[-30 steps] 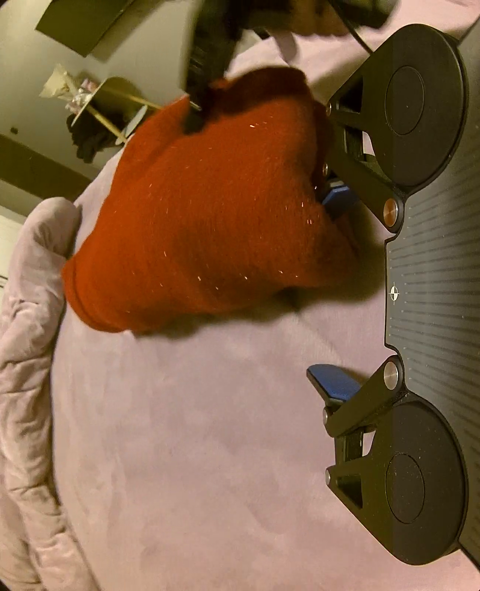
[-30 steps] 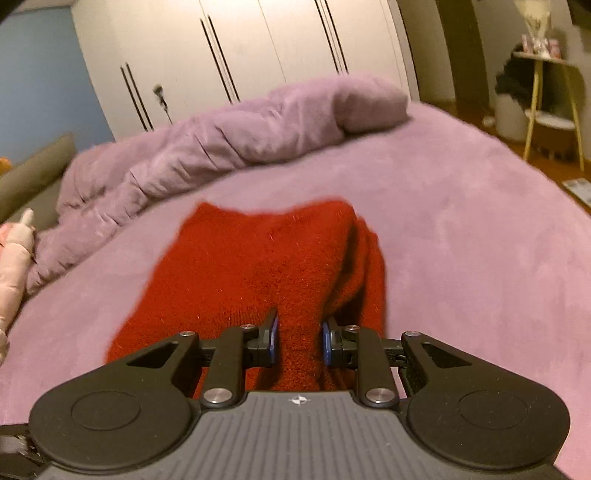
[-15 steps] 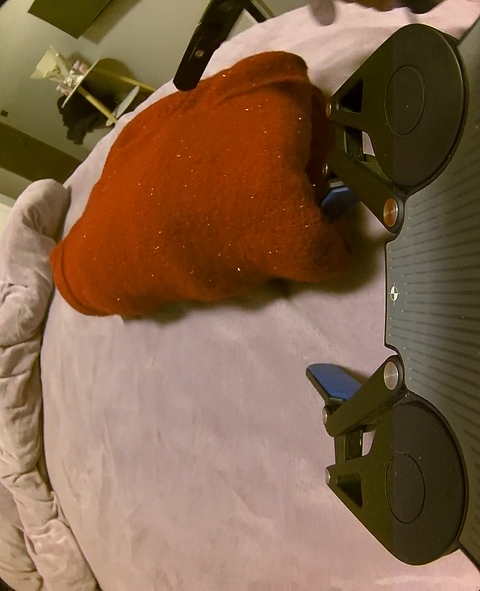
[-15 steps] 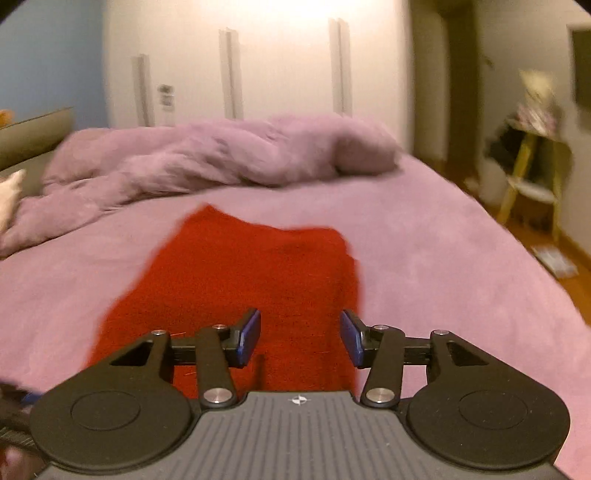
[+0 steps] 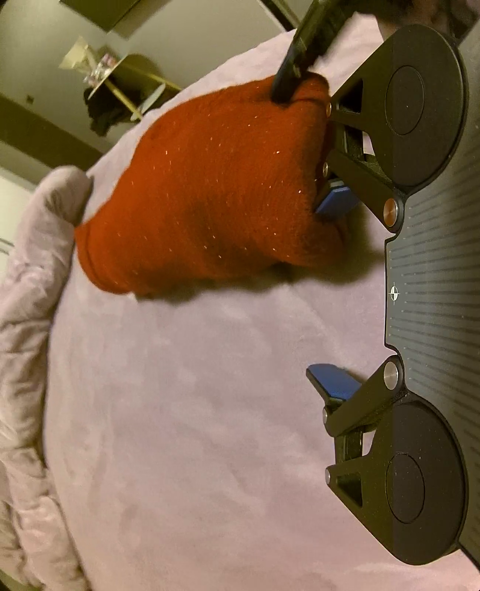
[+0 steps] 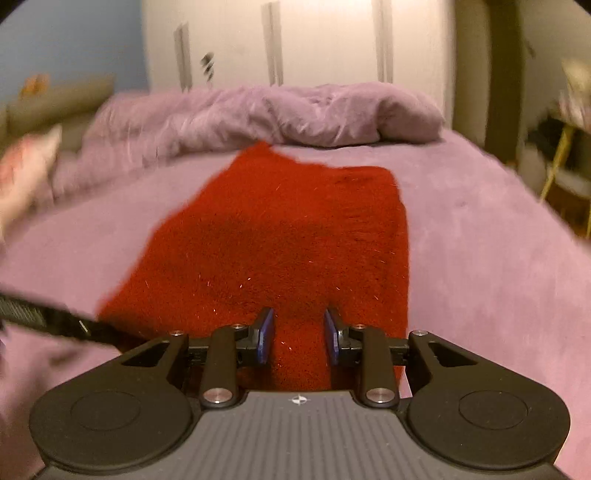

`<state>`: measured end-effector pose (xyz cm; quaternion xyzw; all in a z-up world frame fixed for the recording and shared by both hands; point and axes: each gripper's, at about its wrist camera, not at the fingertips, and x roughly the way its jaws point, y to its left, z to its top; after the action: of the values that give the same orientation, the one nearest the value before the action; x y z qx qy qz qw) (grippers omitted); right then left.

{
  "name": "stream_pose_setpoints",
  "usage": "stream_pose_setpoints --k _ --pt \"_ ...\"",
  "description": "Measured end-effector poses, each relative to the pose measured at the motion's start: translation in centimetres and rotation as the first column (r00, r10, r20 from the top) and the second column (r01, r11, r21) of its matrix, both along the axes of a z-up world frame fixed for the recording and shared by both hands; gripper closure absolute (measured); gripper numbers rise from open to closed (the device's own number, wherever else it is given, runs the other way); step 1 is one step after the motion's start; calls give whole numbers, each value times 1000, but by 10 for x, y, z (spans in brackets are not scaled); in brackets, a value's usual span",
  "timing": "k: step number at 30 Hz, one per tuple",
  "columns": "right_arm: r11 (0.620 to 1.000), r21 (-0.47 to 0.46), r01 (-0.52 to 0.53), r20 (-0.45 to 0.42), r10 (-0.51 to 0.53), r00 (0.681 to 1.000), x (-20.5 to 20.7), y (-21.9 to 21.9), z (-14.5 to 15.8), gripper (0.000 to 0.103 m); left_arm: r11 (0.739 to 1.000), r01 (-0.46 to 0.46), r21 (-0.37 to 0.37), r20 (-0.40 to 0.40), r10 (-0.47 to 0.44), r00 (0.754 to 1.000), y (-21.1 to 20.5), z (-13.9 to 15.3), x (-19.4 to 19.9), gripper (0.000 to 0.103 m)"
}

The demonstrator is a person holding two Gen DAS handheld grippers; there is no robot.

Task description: Fold small clothes

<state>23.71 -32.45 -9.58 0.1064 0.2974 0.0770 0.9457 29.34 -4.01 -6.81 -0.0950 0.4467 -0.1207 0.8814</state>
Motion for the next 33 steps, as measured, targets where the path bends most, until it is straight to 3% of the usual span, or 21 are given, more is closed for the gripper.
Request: stream_pose_setpoints --k 1,4,7,9,10,12,13,15,17,22,24,27,29,31,33 --pt "997 65 32 -7 -32 999 -5 -13 1 68 1000 13 8 7 -13 1000 -1 0 0 14" --pt "965 210 159 -34 -156 987 -21 -48 -2 42 1000 17 7 1 -17 1000 -4 -3 0 14" --pt "912 371 173 -120 -137 983 -14 -69 -16 43 1000 24 5 -3 -23 1000 -10 -5 1 14" --pt "890 428 155 -165 -91 982 -2 -68 -25 44 999 28 19 0 -28 1000 -14 -6 2 14" --pt "894 422 149 -174 -82 981 3 -65 -28 46 999 32 29 -3 -32 999 -16 -5 2 14" --pt "928 352 122 -162 -68 984 12 -59 -30 76 998 63 21 -12 -63 998 -17 -2 2 14" --pt "946 307 109 -158 -62 985 15 -56 -29 81 995 96 -2 -10 -96 995 -15 3 2 14" --pt "969 235 82 -141 -49 989 11 -52 -30 82 992 117 -38 4 -117 993 -7 11 2 14" --pt "971 227 73 -143 -41 989 8 -58 -35 82 987 112 -112 7 -112 994 9 19 7 14" --pt "978 197 61 -144 -32 989 12 -61 -46 79 963 20 -270 12 -18 1000 34 23 37 11" --pt "977 201 70 -169 -36 985 15 -65 -39 58 953 18 -303 7 -17 1000 32 19 52 10" --pt "956 285 76 -109 -47 993 8 -85 -20 49 933 21 -358 -27 -32 999 28 7 80 9" --pt "933 345 97 -72 -77 994 11 -99 -13 16 909 14 -416 -42 -35 999 22 -5 96 8" --pt "894 443 66 -92 -28 995 33 -108 -18 7 887 12 -463 -67 -48 997 13 -18 113 6" --pt "863 503 50 -143 25 989 58 -112 -32 6 862 0 -507 -89 -52 995 7 -32 125 4"
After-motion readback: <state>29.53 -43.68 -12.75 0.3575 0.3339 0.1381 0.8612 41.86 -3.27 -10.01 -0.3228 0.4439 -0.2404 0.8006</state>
